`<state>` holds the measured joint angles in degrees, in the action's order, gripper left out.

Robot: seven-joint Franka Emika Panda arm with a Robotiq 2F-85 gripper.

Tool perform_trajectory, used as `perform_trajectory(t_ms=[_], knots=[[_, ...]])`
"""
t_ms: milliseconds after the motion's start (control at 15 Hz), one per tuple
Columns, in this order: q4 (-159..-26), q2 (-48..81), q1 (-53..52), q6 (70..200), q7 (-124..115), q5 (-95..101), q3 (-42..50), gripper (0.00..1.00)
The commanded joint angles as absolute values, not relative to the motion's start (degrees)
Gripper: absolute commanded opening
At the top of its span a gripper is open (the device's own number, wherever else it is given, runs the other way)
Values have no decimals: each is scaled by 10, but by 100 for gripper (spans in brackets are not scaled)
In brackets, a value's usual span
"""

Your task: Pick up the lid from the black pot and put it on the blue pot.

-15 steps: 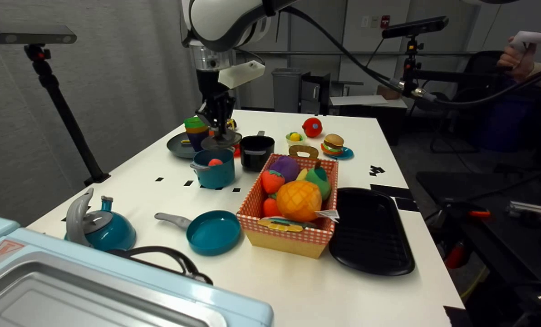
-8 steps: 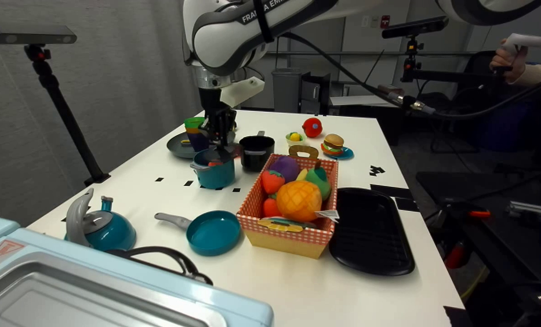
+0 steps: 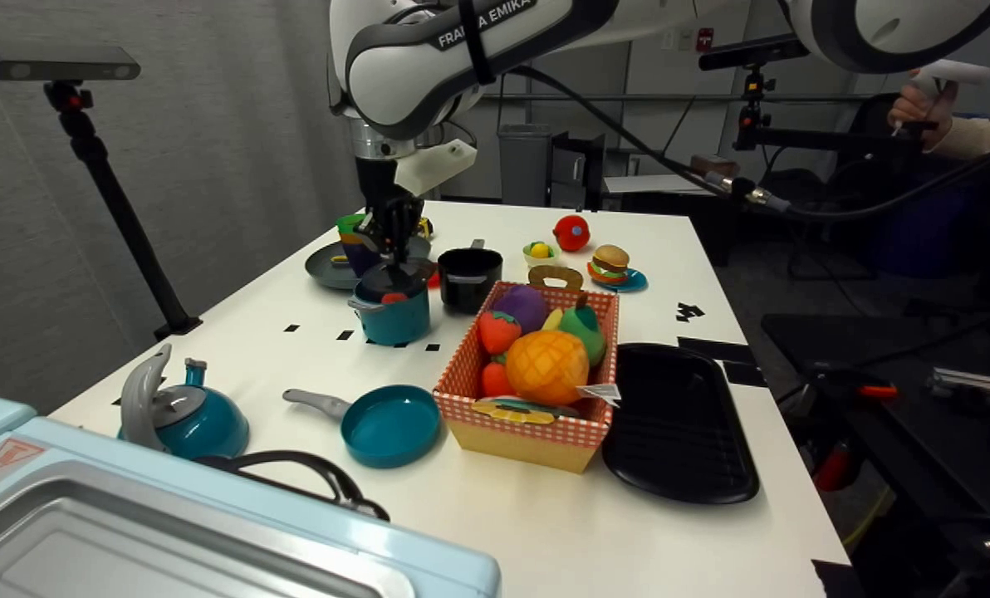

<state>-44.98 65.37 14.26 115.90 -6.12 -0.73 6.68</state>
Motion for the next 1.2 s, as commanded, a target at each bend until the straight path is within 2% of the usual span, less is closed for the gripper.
perform_trajectory(t_ms=[0,667,733,800,867,1133], knots=[[-403,684,140,1163,-71,-7,67,3],[-356,712,145,1155,-71,-8,67,3],[-354,713,145,1153,-71,-8,67,10],[-353,713,145,1151,-70,-7,68,39],[-351,714,145,1151,-71,-7,68,40],[-346,718,146,1150,-70,-8,67,69]])
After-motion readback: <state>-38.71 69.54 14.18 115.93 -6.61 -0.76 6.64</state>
